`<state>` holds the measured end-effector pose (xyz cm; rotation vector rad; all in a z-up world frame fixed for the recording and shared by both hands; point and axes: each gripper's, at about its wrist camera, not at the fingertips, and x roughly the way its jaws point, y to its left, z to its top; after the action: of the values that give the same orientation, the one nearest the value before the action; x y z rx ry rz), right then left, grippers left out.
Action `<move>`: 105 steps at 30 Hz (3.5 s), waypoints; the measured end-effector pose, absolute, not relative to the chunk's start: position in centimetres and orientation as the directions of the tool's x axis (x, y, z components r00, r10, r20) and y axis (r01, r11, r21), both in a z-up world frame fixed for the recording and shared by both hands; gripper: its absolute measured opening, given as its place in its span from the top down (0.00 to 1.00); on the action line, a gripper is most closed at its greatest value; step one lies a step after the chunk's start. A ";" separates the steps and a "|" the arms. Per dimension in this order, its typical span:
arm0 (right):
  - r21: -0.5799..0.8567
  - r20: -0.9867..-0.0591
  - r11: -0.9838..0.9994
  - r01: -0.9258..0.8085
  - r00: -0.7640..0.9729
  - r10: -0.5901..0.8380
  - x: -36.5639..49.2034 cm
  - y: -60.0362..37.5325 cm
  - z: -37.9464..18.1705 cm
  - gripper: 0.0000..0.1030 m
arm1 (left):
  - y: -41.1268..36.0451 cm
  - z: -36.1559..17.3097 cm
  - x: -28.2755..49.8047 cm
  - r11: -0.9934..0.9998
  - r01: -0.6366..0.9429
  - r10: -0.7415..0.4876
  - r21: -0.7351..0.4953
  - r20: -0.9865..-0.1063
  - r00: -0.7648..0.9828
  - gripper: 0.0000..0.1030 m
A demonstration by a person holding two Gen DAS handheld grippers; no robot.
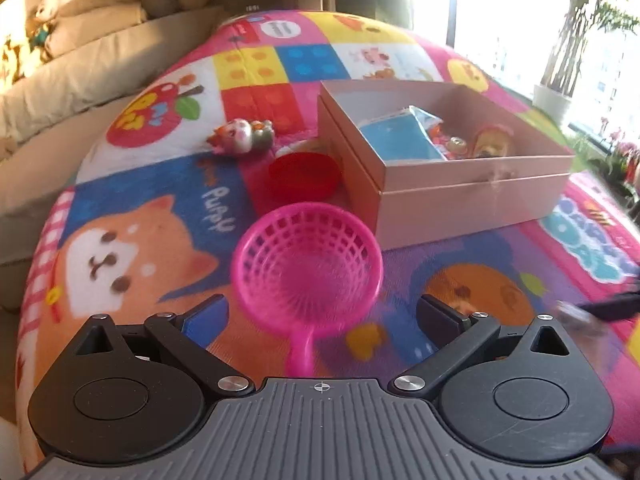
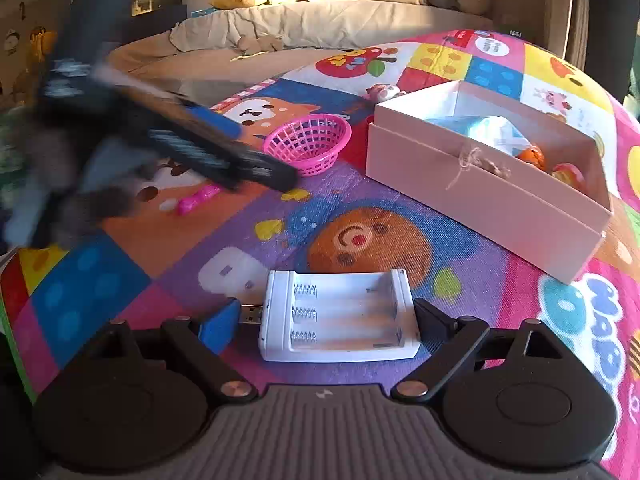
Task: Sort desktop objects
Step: 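Carry the battery holder with the right gripper into the pink box and release, then grasp the pink toy strainer by its rim with the right gripper, then lower the pink strainer into the pink box and open the right gripper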
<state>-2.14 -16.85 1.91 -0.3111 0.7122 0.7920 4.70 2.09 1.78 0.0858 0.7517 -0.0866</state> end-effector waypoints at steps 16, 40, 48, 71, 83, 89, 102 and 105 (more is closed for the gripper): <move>-0.104 -0.455 0.790 -0.604 0.736 0.502 -4.6 -24.0 13.7 0.12 | 1.9 15.9 0.2 0.979 0.199 -0.200 -0.053 -0.468 0.861 0.52; -0.037 -0.476 0.884 -0.467 0.786 0.395 9.5 -21.7 15.3 0.12 | 0.7 7.6 -0.1 0.980 0.195 -0.141 0.027 -0.599 0.788 0.07; -0.015 -0.588 0.883 -0.469 0.719 0.371 14.0 -16.9 9.4 0.06 | 6.2 5.2 -1.2 0.998 0.057 -0.055 -0.018 -0.627 0.777 0.03; -0.375 -0.632 0.492 -0.785 0.605 0.484 1.0 -0.7 3.3 0.94 | 15.2 4.0 -2.4 0.963 -0.233 0.092 -0.137 -0.645 0.759 0.02; 0.201 -0.460 0.807 -0.555 0.674 0.578 10.4 -17.4 16.3 0.94 | 8.3 3.8 -0.5 0.976 0.011 -0.153 -0.217 -0.651 0.744 0.02; 0.363 -0.442 0.813 -0.454 0.685 0.580 17.7 -17.6 12.6 0.94 | 5.0 3.4 0.8 0.977 0.090 -0.200 -0.196 -0.671 0.714 0.02; 0.369 -0.505 0.871 -0.324 0.718 0.480 21.4 -17.9 5.6 0.93 | 4.8 2.2 2.9 0.986 0.053 -0.151 -0.156 -0.722 0.675 0.02; 0.345 -0.525 0.885 -0.314 0.717 0.459 20.9 -18.8 5.3 0.90 | 4.2 2.2 3.0 0.988 0.060 -0.145 -0.142 -0.728 0.670 0.02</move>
<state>20.94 -18.76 5.35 0.2387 0.6412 0.4320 3.04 4.23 2.18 -0.1093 0.8290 -0.1160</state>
